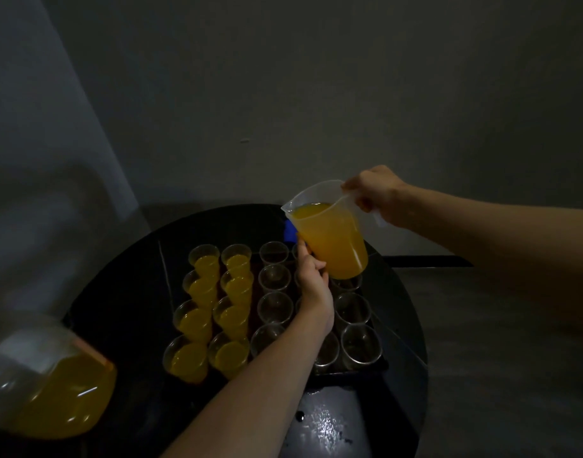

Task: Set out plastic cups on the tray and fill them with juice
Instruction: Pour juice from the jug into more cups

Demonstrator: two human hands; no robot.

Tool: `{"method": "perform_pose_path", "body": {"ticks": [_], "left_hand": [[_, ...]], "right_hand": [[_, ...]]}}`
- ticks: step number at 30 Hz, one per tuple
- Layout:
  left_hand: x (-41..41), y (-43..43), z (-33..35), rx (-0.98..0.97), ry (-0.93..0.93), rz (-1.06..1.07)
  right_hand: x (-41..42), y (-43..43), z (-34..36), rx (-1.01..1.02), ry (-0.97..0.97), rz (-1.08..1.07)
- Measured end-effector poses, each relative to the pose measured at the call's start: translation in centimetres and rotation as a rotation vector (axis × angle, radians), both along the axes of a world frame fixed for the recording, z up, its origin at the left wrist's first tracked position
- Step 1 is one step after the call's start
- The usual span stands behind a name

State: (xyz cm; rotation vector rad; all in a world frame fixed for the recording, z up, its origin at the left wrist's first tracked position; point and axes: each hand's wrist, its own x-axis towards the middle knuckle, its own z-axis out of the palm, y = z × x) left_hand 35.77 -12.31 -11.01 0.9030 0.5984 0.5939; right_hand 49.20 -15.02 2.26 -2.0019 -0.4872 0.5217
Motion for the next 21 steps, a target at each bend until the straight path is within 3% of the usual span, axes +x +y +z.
{"method": "perform_pose_path", "body": {"ticks": [21], "left_hand": [[-0.6,0.9,-0.3,0.008,0.005,-0.021]], "right_hand": [[-0.3,2.4,0.3,-0.117,-0.017,0.009]]}}
